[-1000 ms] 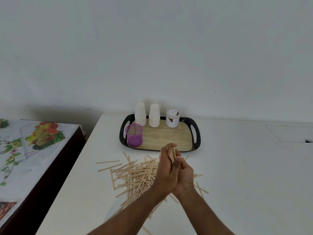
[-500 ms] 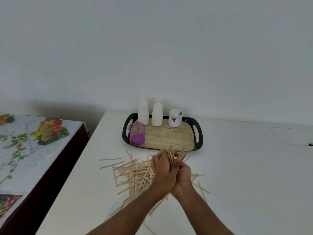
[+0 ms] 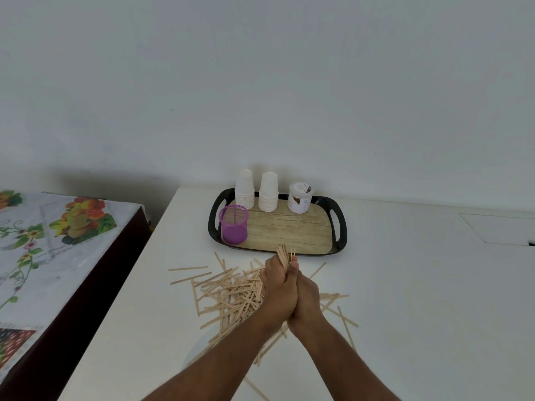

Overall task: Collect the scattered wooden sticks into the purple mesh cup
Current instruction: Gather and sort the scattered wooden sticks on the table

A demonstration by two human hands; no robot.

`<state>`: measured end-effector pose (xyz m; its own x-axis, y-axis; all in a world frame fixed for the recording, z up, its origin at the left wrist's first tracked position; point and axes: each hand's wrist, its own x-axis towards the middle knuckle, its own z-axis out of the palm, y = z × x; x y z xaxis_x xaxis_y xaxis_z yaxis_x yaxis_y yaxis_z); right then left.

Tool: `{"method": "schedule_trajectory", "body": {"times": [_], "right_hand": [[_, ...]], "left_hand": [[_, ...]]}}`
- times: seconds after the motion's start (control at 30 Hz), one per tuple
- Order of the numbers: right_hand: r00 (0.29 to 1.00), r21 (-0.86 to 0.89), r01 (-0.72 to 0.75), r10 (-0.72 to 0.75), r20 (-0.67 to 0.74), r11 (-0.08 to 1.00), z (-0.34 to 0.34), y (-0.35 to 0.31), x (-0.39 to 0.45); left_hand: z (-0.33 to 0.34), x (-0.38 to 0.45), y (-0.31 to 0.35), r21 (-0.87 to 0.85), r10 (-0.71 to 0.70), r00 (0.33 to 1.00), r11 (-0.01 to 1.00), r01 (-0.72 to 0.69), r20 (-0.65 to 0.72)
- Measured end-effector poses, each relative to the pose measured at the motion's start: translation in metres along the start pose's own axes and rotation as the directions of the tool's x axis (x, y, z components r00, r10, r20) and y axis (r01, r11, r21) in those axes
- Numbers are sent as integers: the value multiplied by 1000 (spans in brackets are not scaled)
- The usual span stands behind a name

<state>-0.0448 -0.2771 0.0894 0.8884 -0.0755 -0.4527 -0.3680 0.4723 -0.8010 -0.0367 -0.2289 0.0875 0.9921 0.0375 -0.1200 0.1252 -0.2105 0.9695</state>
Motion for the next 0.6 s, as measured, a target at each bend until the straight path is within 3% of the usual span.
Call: {"method": "schedule_trajectory", "body": {"times": [0.07, 0.27, 0.43, 0.6], "right_hand": [[996, -150, 47, -58, -70, 988, -4, 3, 6], [964, -347, 103, -179, -195, 932, -4, 6, 11], [978, -396, 87, -154, -140, 914, -5, 8, 12], [970, -427, 241, -233, 73, 872, -14, 8, 12]], "left_hand": [[0, 2, -3, -73, -40, 999, 996, 40, 6], [-9, 15, -1, -300, -124, 989, 943, 143, 79], [-14, 25, -2, -465, -212, 975, 857, 221, 74], [-25, 42, -8, -688, -354, 933, 662, 296, 60]]}}
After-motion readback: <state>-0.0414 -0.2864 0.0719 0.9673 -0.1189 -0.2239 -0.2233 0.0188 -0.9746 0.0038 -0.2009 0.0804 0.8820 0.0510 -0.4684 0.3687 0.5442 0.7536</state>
